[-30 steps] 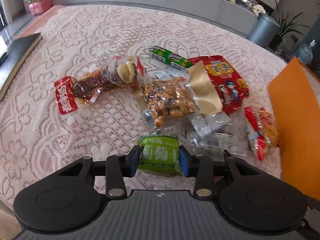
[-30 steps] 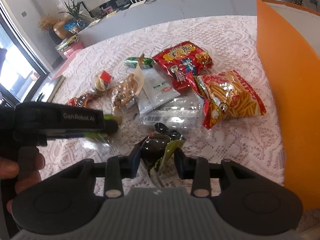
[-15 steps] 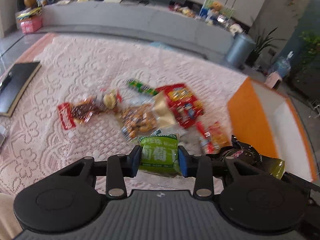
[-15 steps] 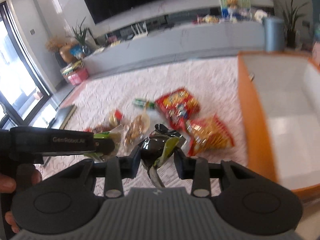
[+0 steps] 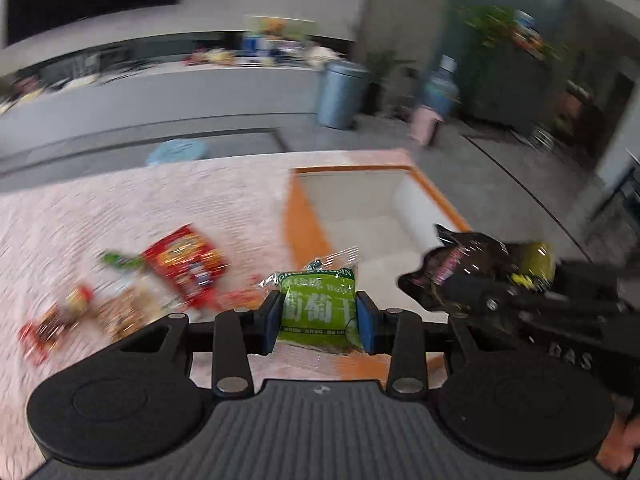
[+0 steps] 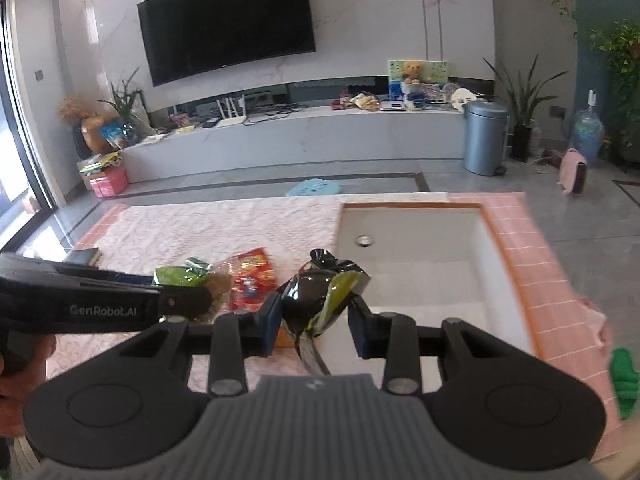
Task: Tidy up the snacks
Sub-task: 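Carry both packets over the orange box and open both grippers to drop them, then move both tools back over the snack pile, then grasp the red fries bag with the right gripper while the left grasps the peanut bag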
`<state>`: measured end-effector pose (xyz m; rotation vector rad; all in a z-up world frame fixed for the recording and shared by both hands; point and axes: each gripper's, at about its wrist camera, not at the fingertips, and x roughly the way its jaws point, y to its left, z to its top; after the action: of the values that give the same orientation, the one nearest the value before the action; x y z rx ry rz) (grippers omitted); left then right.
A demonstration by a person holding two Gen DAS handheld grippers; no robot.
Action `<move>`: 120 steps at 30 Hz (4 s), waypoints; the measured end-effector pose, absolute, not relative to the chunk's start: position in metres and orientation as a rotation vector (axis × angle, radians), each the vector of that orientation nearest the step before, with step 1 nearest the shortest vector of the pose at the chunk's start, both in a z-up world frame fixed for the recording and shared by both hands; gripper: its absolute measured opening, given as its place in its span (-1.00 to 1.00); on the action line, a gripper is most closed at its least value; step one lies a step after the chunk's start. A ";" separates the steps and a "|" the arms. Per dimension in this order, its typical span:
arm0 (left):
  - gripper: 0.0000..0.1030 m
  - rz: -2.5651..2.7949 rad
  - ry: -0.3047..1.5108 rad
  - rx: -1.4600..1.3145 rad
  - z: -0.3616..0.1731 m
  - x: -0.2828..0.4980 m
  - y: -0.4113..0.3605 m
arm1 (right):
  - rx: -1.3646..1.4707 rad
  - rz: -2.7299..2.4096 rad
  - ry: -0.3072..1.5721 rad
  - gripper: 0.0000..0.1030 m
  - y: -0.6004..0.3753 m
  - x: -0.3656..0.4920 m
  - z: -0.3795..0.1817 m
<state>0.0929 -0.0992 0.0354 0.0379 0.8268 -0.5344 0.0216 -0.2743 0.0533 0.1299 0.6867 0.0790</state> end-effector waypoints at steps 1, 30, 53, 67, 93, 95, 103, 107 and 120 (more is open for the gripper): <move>-0.17 -0.566 0.834 0.058 0.036 0.095 -0.109 | 0.124 0.075 0.695 -0.33 -0.283 0.021 0.056; -0.16 -0.862 1.128 0.725 -0.074 0.170 -0.263 | -0.003 0.179 1.120 -0.33 -0.377 0.125 -0.049; -0.02 -0.830 1.097 0.862 -0.094 0.160 -0.270 | -0.013 0.209 1.271 -0.31 -0.366 0.135 -0.088; 0.22 -0.815 1.018 0.827 -0.055 0.139 -0.251 | -0.082 0.146 1.214 0.24 -0.356 0.126 -0.060; 0.23 -0.311 0.755 0.177 0.017 0.101 -0.030 | 0.035 0.055 0.636 0.59 -0.241 0.050 0.038; 0.23 -0.280 0.734 0.133 0.014 0.096 -0.012 | 0.051 0.057 0.615 0.57 -0.226 0.051 0.033; 0.23 -0.277 0.743 0.099 -0.015 0.088 0.022 | 0.030 0.120 0.635 0.42 -0.160 0.054 -0.007; 0.23 -0.235 0.778 0.092 -0.031 0.095 0.032 | -0.014 0.133 0.686 0.33 -0.143 0.066 -0.028; 0.41 -0.219 0.843 0.164 -0.069 0.148 0.032 | -0.011 0.107 0.798 0.33 -0.141 0.131 -0.072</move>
<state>0.1477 0.0315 -0.0692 0.1640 0.8431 -0.2187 0.1314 -0.1410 -0.0724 -0.0106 0.7975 0.1068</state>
